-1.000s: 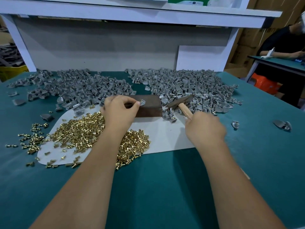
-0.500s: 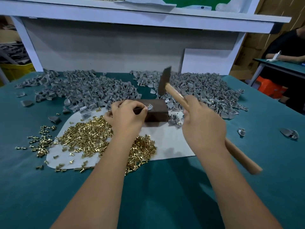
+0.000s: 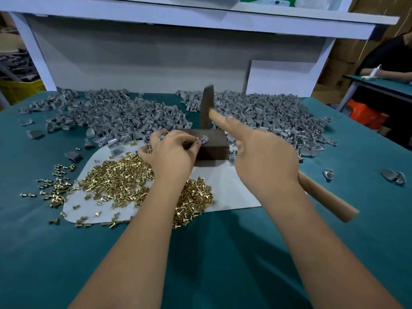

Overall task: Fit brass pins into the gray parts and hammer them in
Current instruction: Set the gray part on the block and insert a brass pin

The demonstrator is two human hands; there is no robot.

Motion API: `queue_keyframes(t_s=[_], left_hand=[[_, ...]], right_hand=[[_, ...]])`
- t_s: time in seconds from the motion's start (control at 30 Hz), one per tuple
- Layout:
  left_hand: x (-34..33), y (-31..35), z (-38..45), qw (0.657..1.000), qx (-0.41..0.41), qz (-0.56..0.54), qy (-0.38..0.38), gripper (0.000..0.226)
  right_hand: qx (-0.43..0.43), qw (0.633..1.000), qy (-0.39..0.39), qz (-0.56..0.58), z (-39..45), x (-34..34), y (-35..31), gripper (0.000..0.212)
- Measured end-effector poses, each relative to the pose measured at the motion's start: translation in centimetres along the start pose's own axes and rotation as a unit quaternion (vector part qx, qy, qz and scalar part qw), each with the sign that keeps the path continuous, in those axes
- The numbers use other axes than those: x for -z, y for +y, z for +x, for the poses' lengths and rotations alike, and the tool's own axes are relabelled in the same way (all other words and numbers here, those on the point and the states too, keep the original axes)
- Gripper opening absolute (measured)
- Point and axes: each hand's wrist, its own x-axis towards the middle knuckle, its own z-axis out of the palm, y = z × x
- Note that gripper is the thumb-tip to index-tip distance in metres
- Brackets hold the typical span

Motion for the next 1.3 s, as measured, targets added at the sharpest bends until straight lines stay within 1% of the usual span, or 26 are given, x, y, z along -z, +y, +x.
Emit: queue_keyframes(t_s=[0.07, 0.1, 0.2, 0.23, 0.3, 0.37, 0.43, 0.47, 0.57, 0.6, 0.73, 0.8, 0.93, 1.07, 1.17, 1.2, 1.27, 1.3], left_hand=[[-0.3, -0.1, -0.1, 1.0, -0.012, 0.009, 0.008, 0.012], [-0.3, -0.1, -0.1, 1.0, -0.016, 0.009, 0.01, 0.013], [-0.3, 0.0, 0.2, 1.0, 0.001, 0.015, -0.002, 0.013], [-0.3, 0.1, 0.2, 1.0, 0.004, 0.019, -0.007, 0.013], [-0.4, 0.0, 0.2, 1.0, 0.001, 0.015, -0.005, 0.014], [-0.4, -0.1, -0.1, 1.0, -0.014, 0.009, -0.003, 0.015], [-0.2, -0.1, -0.2, 1.0, -0.02, 0.014, -0.01, 0.016], [-0.1, 0.0, -0.2, 1.0, -0.019, 0.018, -0.012, 0.016], [0.1, 0.5, 0.0, 0.999, -0.001, 0.031, -0.017, 0.012], [0.1, 0.6, 0.0, 0.999, 0.004, 0.031, -0.02, 0.011], [0.2, 0.6, -0.5, 0.999, -0.023, 0.025, -0.006, 0.013], [0.3, 0.7, -0.6, 0.999, -0.032, 0.033, -0.004, 0.013], [0.4, 1.2, -0.7, 0.997, -0.045, 0.06, 0.002, 0.013], [0.4, 1.4, -0.5, 0.997, -0.02, 0.07, -0.014, 0.015], [0.4, 1.5, -0.3, 0.997, 0.001, 0.074, -0.034, 0.018], [0.4, 1.5, -0.3, 0.997, 0.0, 0.071, -0.036, 0.018], [0.3, 1.5, -0.5, 0.998, -0.008, 0.06, -0.022, 0.016], [0.3, 1.4, -0.7, 0.998, -0.013, 0.055, -0.012, 0.014]], right_hand=[[-0.011, 0.999, 0.049, 0.006, -0.2, 0.2, -0.2, 0.063], [-0.006, 0.999, 0.053, 0.002, -0.4, 0.2, -0.2, 0.064], [0.055, 0.997, -0.004, -0.059, -1.4, -0.3, -0.4, 0.067], [0.06, 0.996, -0.01, -0.071, -1.4, -0.3, -0.5, 0.066], [0.043, 0.996, 0.013, -0.076, -1.0, 0.1, -0.7, 0.067], [0.018, 0.996, 0.053, -0.074, -1.0, 0.2, -0.8, 0.069], [0.023, 0.994, 0.081, -0.067, -1.4, 0.2, -0.8, 0.068], [0.036, 0.994, 0.069, -0.071, -1.7, 0.1, -0.7, 0.067], [0.069, 0.993, -0.013, -0.095, -2.2, -0.9, -0.6, 0.067], [0.064, 0.993, -0.011, -0.098, -2.1, -0.9, -0.5, 0.066], [0.02, 0.994, 0.071, -0.085, -1.4, 0.0, -0.6, 0.068], [0.029, 0.993, 0.09, -0.071, -1.7, 0.0, -0.6, 0.067], [0.048, 0.995, 0.074, -0.04, -2.3, -0.7, -0.4, 0.065], [0.059, 0.994, 0.072, -0.051, -2.8, -1.6, -0.2, 0.064], [0.049, 0.995, 0.008, -0.083, -2.7, -2.2, -0.2, 0.068], [0.039, 0.996, 0.0, -0.082, -2.7, -2.3, -0.2, 0.069], [0.018, 0.998, 0.02, -0.061, -2.5, -2.1, -0.3, 0.069], [0.014, 0.998, 0.042, -0.042, -2.5, -1.9, -0.3, 0.069]])
